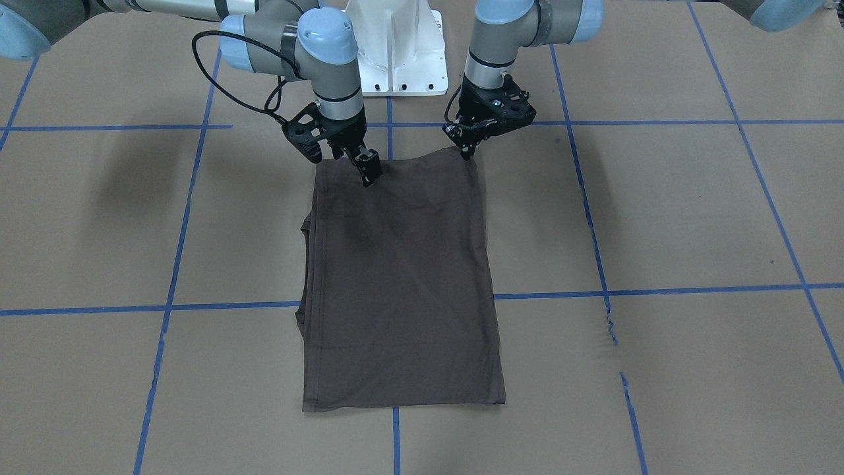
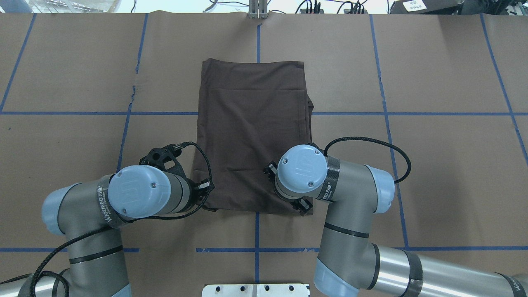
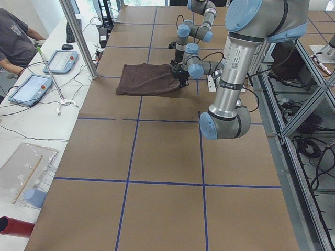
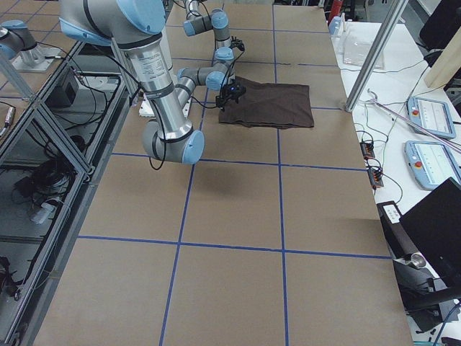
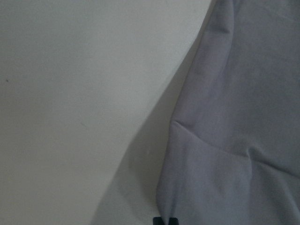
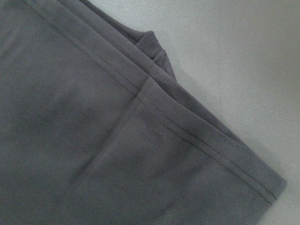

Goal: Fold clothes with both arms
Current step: 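Grasp the shirt's near edge with both grippers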

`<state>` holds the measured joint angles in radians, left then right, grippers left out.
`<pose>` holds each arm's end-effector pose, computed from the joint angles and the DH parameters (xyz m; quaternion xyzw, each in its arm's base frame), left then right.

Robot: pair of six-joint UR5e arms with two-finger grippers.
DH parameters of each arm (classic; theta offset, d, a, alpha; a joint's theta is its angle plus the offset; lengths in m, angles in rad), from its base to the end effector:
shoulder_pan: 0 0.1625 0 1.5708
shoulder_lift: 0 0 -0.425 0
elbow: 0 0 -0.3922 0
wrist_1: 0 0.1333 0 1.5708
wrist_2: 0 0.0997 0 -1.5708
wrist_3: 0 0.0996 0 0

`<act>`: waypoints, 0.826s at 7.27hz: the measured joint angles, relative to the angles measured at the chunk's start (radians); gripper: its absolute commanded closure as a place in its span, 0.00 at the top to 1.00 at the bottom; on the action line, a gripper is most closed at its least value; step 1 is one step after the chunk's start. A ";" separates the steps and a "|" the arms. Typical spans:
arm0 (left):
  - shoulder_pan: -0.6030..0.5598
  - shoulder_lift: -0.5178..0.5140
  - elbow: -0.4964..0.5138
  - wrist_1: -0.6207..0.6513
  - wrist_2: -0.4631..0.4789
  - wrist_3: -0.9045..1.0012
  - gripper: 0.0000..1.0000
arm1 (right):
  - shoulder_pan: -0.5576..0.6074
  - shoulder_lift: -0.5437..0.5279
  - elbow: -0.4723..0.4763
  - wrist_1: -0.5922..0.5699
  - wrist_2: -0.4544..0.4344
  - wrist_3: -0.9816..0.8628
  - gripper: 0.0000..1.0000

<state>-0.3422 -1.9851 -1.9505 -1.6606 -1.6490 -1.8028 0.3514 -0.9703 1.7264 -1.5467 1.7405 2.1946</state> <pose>0.5099 -0.3149 0.2577 -0.0117 0.4286 -0.2397 0.8710 -0.5846 -0.3384 0.2437 -0.1291 -0.3648 0.4033 0.8292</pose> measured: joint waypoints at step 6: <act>-0.001 -0.001 -0.001 0.001 0.000 0.000 0.00 | -0.039 -0.007 -0.032 0.000 -0.001 0.102 0.98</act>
<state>-0.3436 -1.9865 -1.9512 -1.6598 -1.6490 -1.8024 0.3122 -0.9772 1.6940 -1.5466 1.7395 2.2965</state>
